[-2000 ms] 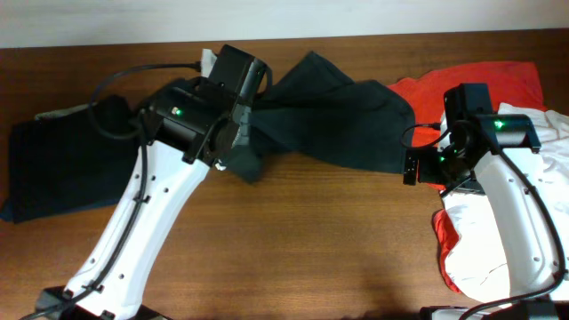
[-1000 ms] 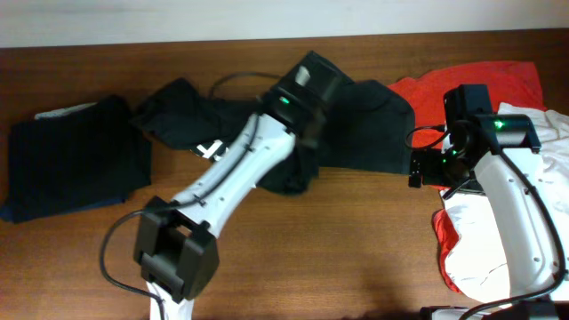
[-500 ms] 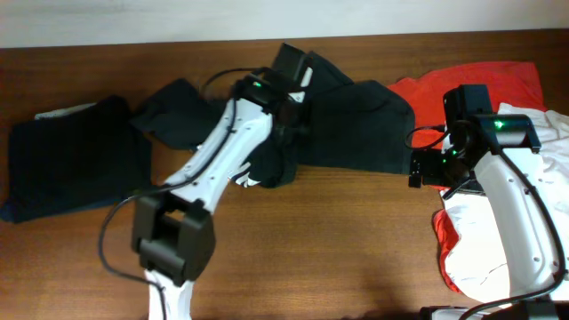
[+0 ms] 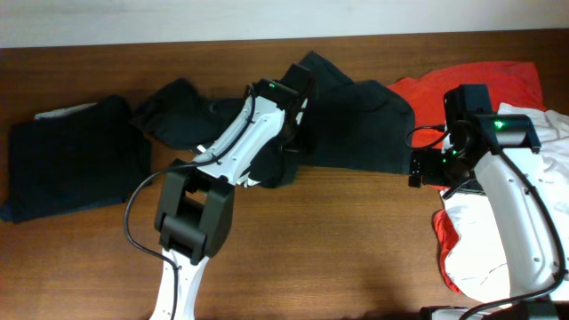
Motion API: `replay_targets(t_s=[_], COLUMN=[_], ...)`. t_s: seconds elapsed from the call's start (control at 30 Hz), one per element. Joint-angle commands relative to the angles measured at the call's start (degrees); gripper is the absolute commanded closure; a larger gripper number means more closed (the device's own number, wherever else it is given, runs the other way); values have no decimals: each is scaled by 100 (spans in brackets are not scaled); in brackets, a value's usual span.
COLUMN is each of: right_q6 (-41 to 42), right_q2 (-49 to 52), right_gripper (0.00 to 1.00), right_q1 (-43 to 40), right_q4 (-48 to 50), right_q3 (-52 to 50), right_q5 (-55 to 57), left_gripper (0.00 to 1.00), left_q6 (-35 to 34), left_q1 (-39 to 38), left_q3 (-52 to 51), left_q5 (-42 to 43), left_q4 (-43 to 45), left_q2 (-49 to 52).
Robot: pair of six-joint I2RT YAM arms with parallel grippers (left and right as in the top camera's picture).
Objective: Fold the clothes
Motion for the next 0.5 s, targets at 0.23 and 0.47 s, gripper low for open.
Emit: replay_targets(t_s=[0.23, 0.47], right_q6=[68, 68], right_q2=[-63, -63], right_gripper=[1, 1], right_q1=[-26, -26], right_q4=[92, 94], right_q3=[-120, -120], right_q5=[70, 70], left_gripper=[48, 48], left_q6=[-1062, -879], left_q1=[-131, -118], left_q3=[155, 210], left_q5=[367, -625], left_q4=[2, 9], left_q2=[0, 111])
